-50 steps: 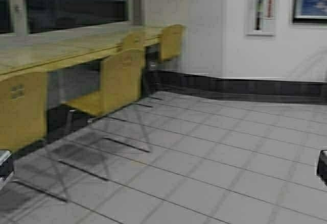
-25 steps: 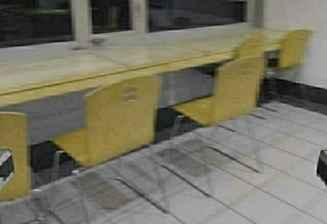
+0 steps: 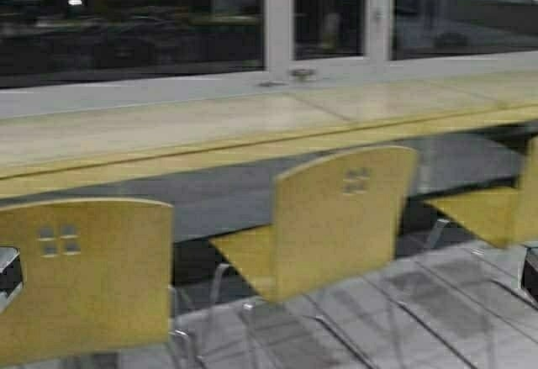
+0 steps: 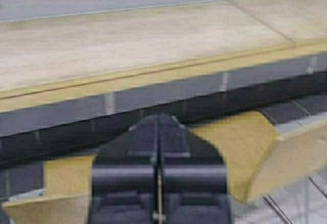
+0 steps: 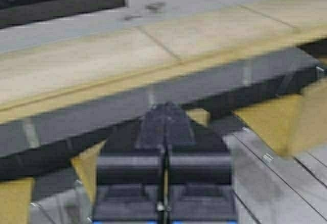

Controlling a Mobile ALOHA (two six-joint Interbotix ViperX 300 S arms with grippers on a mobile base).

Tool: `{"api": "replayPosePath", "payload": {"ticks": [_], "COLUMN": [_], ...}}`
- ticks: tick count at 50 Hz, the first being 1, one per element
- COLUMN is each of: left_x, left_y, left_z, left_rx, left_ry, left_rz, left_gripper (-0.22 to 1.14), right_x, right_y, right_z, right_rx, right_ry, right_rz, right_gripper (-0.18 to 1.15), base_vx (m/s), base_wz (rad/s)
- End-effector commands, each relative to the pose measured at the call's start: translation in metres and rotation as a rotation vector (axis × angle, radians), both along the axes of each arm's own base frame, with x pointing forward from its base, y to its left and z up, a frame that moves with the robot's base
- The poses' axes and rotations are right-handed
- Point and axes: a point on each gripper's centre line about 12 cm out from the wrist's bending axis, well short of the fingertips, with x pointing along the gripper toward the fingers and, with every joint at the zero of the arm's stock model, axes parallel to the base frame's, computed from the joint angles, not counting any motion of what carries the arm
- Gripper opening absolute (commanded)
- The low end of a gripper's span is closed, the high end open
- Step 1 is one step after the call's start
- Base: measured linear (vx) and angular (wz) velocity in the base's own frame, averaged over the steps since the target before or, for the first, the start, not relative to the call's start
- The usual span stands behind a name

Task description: Push the chairs under the table

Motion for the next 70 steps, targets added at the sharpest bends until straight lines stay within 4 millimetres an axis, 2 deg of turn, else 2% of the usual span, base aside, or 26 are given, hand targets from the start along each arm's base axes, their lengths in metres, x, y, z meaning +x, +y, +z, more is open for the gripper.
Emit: {"api": "replayPosePath", "payload": {"ticks": [1, 12, 27, 43, 70], "left_x": [-0.001, 0.002, 0.021, 0.014, 0.011], "left_y": [0.0, 0.0, -0.001, -0.001, 0.0], "left_z": [-0.002, 0.003, -0.01, 0.001, -0.007], "left_rx": [-0.021, -0.022, -0.019, -0.027, -0.039], "left_ry": [0.011, 0.005, 0.088, 0.039, 0.058], "left_rz": [0.0, -0.001, 0.0, 0.0, 0.002], "left_gripper": [0.03, 0.03, 0.03, 0.03, 0.04], "right_x": [0.002, 0.007, 0.002, 0.001, 0.0], "right_y": [0.0, 0.0, 0.0, 0.0, 0.0], "right_z": [0.006, 0.003, 0.001, 0.001, 0.0], "right_rx": [0.002, -0.017, -0.013, -0.011, 0.021], "right_ry": [-0.012, 0.009, 0.019, 0.021, 0.022], "right_rz": [0.002, 0.001, 0.0, 0.0, 0.001], "right_gripper": [0.05, 0.05, 0.05, 0.05, 0.06], "base_vx": [0.34, 0.31, 0.26, 0.27, 0.21], "base_wz": [0.43, 0.41, 0.41, 0.32, 0.08]}}
